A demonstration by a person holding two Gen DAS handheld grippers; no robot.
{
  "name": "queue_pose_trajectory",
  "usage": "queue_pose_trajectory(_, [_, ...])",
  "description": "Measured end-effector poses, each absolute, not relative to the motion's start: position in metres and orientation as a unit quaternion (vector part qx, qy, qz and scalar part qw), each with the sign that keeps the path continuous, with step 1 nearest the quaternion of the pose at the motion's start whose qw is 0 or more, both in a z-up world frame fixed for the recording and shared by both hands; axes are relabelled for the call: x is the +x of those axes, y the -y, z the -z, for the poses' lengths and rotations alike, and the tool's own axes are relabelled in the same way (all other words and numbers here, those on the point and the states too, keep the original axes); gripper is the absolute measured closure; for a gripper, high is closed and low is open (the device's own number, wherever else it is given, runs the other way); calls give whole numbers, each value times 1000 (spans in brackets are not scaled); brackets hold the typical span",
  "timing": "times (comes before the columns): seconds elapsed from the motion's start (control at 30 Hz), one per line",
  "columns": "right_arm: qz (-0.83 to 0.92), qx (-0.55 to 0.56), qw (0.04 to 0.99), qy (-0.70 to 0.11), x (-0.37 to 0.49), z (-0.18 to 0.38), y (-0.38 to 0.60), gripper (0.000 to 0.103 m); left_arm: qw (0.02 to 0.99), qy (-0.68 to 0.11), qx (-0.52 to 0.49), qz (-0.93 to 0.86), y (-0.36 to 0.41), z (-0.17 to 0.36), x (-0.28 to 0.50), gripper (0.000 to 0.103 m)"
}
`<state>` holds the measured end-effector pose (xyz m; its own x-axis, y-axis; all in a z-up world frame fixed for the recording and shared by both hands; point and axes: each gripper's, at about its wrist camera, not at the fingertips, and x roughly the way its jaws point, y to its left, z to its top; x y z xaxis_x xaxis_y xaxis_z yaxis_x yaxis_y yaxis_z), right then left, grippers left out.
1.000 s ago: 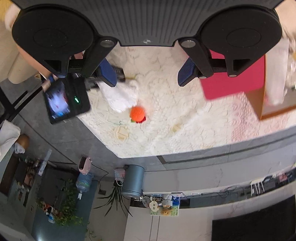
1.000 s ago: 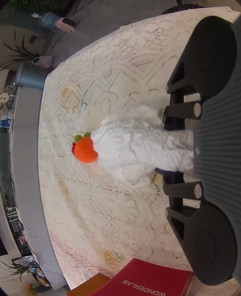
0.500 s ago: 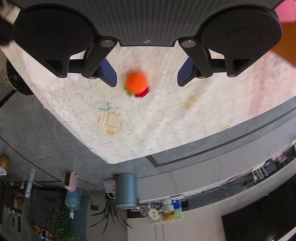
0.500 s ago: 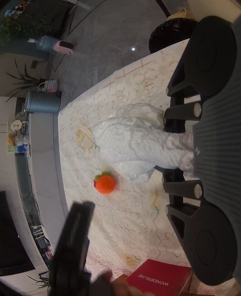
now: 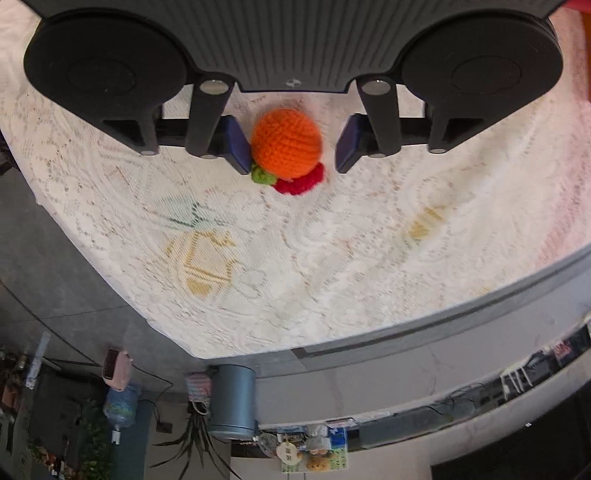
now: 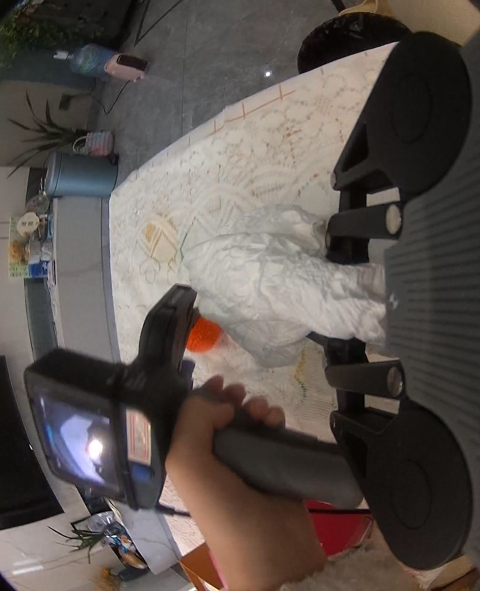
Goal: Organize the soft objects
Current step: 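Grasp the orange crochet carrot with the left gripper while the right holds the tissue, then lift and carry the crochet carrot and white tissue over the white box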
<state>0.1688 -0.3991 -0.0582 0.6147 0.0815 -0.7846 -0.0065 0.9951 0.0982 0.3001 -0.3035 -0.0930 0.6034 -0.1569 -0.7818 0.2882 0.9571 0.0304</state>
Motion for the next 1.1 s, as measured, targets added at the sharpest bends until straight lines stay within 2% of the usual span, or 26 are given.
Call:
queue_pose_trajectory(0.1, [-21, 41, 896, -442, 170, 61, 400, 74, 894, -419, 84, 135, 307, 94, 292, 55])
queue_pose_trajectory(0.23, [-17, 41, 895, -444, 170, 61, 402, 73, 899, -405, 82, 147, 304, 88, 283, 56])
queue_pose_trajectory(0.4, [-30, 64, 895, -440, 169, 62, 414, 73, 917, -359, 72, 159, 278, 39, 255, 56])
queue_pose_trajectory(0.57, [-29, 54, 893, -447, 175, 65, 407, 74, 925, -348, 53, 142, 242, 6, 212, 56])
queue_pose_trajectory(0.83, [-80, 34, 890, -447, 170, 63, 379, 74, 912, -377, 25, 162, 208, 18, 152, 56])
queue_pose_trajectory(1.1, [-81, 14, 879, -471, 178, 78, 371, 74, 910, -376, 9, 175, 196, 25, 129, 56])
